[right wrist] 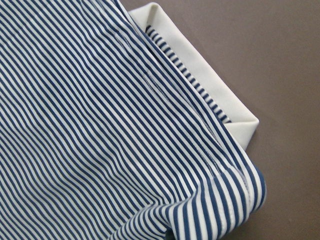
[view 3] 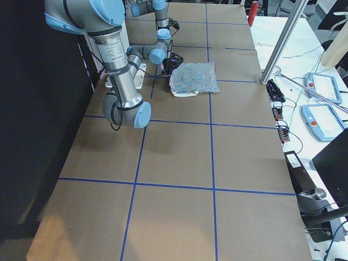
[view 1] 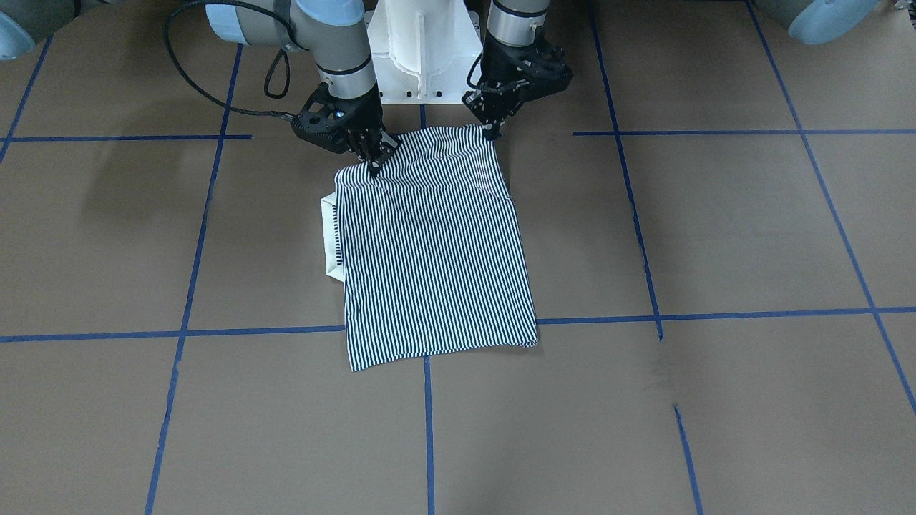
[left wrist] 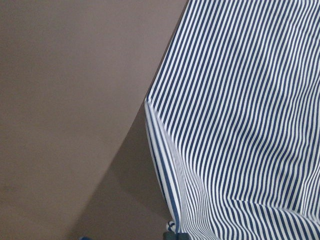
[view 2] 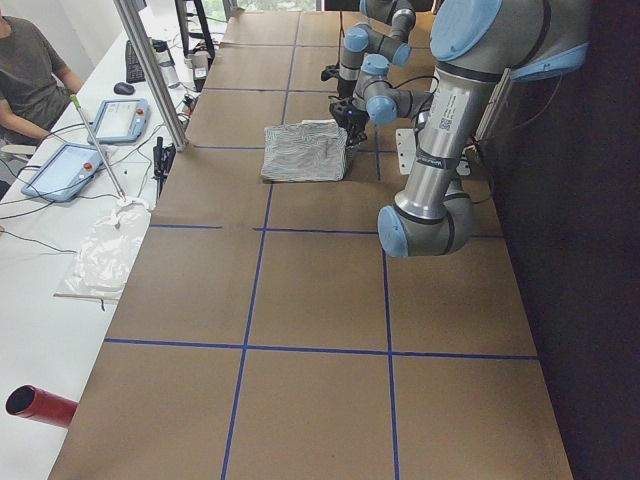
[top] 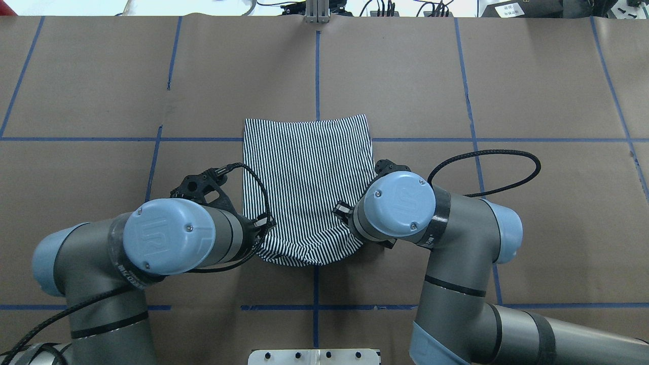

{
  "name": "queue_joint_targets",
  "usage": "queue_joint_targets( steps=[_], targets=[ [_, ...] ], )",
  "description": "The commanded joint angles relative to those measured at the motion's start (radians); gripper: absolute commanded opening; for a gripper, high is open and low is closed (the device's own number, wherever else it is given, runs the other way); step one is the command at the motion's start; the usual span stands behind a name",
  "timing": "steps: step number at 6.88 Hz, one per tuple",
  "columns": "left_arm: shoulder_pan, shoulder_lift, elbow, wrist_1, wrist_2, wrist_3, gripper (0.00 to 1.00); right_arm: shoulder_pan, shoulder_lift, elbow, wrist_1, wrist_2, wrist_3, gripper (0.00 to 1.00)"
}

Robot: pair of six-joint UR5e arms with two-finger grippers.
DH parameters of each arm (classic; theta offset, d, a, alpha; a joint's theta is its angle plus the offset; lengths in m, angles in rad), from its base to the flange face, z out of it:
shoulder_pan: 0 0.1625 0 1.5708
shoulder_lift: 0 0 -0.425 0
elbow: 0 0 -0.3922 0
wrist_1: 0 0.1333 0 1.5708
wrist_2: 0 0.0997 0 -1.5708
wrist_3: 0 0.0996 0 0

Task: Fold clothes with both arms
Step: 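Press both grippers into the shirt's near edge, pushing it away from the robot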

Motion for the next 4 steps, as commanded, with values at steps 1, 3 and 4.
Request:
queue_joint_targets(
  steps=[1,3,4],
  targets=[
    [-0.018,-0.003,0.076,-0.107,0.004,-0.029,0.0,0.035,0.016,-0.096,0.12,0.003,-0.006,0.0],
    [-0.155,-0.006,0.125,-0.17,0.0,-0.01,0.0,0.151,0.123,-0.234,0.119,0.013,-0.097,0.0],
    [-0.238,-0.031,0.254,-0.274,-0.006,0.036,0.0,0.219,0.209,-0.375,0.13,0.039,-0.132,0.0]
  ],
)
